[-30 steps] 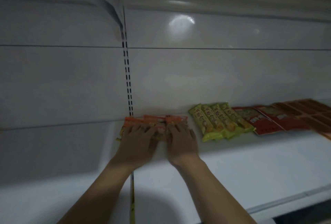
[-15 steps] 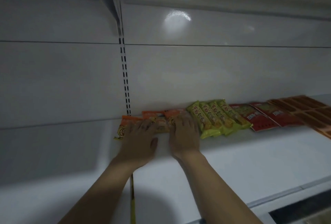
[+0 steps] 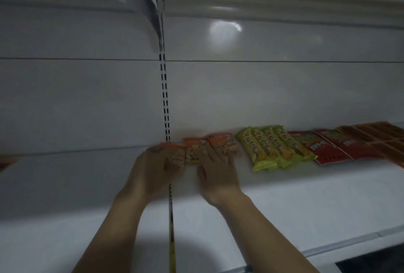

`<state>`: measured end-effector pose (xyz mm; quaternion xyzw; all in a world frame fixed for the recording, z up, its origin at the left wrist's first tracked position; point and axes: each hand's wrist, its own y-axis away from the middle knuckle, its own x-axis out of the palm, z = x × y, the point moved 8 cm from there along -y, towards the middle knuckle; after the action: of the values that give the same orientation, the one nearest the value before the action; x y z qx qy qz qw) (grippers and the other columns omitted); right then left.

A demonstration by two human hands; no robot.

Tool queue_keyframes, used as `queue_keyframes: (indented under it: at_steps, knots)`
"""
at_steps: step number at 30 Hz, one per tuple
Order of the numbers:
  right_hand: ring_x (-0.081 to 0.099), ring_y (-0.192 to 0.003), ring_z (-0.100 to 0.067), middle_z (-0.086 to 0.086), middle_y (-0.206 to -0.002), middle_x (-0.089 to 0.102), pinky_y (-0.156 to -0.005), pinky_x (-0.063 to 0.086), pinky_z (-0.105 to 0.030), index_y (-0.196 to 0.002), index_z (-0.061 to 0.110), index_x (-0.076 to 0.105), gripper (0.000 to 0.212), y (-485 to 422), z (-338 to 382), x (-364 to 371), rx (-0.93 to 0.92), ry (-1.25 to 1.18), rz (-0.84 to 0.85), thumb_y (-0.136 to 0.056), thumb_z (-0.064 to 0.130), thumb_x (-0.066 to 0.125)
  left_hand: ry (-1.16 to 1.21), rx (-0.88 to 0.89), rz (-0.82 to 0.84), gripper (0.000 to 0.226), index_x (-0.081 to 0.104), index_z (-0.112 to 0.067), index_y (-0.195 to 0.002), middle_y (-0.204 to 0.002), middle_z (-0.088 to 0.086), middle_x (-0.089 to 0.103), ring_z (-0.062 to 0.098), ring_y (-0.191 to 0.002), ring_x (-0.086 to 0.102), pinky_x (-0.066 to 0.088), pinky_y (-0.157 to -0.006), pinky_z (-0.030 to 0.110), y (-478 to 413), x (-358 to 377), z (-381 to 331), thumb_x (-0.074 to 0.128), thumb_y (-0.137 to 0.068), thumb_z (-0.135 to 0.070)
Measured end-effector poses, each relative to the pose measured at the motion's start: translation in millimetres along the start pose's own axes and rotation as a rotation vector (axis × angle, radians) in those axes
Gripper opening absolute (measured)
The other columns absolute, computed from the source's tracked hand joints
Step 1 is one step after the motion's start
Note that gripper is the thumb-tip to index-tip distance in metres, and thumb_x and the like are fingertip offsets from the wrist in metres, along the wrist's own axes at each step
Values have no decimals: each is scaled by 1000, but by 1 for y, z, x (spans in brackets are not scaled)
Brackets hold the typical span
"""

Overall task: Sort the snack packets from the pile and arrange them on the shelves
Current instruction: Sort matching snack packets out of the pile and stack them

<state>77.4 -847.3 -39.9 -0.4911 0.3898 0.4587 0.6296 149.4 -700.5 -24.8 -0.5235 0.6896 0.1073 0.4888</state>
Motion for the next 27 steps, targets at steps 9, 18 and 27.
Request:
queue_keyframes:
  at_steps: [9,18,27]
  knots:
    - [5,-151,-21,-1,-162,20,-119,-6,-45,-155,27,22,79,-4,1,22,-9,14,94,-85,52,-3,-250,-117,193,47,50,-39,-139,-145,-11,48,18,-131,47,43,-102,36,5,14,3,43,-94,-48]
    - [2,-151,-20,0,-164,14,-122,1,-43,-156,27,16,56,-5,-2,20,15,-14,155,-103,41,30,-443,-122,148,31,57,-32,-125,-129,-5,57,25,-118,51,41,-91,36,6,14,-2,44,-99,-42]
    - [0,-151,-22,-1,-164,10,-122,-1,-43,-157,24,10,58,-5,0,20,-1,-19,192,-103,34,29,-498,-172,180,27,68,-30,-109,-108,-4,67,22,-95,64,50,-75,27,35,-3,-12,46,-94,-27]
